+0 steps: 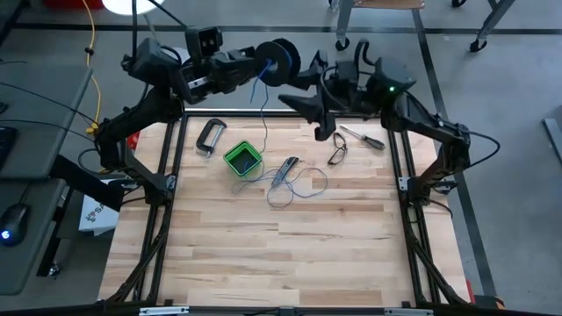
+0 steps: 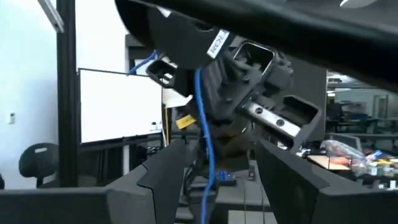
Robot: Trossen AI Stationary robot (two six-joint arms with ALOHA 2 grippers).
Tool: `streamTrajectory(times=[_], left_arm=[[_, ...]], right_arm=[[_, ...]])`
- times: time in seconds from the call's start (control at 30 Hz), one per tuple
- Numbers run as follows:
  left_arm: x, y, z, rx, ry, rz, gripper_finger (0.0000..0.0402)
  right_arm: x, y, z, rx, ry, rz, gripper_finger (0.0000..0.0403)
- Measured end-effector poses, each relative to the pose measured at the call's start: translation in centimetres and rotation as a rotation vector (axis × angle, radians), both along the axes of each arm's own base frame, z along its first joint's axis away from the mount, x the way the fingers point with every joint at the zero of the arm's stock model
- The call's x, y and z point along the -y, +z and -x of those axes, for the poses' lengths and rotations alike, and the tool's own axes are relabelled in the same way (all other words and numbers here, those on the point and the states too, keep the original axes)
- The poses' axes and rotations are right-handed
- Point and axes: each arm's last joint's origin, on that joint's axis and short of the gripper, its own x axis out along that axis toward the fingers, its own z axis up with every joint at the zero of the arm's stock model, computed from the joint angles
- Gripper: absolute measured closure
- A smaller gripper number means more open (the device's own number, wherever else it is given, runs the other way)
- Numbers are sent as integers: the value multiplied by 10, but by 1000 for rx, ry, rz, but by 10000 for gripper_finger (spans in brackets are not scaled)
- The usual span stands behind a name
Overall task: Coil cords
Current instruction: Coil the blue wire onto the spool
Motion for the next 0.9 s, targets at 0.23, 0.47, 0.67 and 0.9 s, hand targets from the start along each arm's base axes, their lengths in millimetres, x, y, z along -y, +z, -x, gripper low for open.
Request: streamTrajectory(times=[0.23,0.47,0.67,0.9], left_arm=[[-2,1,1,30,48,-35,401],[-4,3,3,56,59,-38,401],[-5,5,5,79,65,-44,401],[-9,7,9,105,75,-42,401]], right_arm=[[4,-10,-13,-45,78,-18,210],[5,-32,-40,-110,97,-44,210],[-1,-34,-44,-114,121,-44,210],[-1,-35,-44,-120,118,-37,210]])
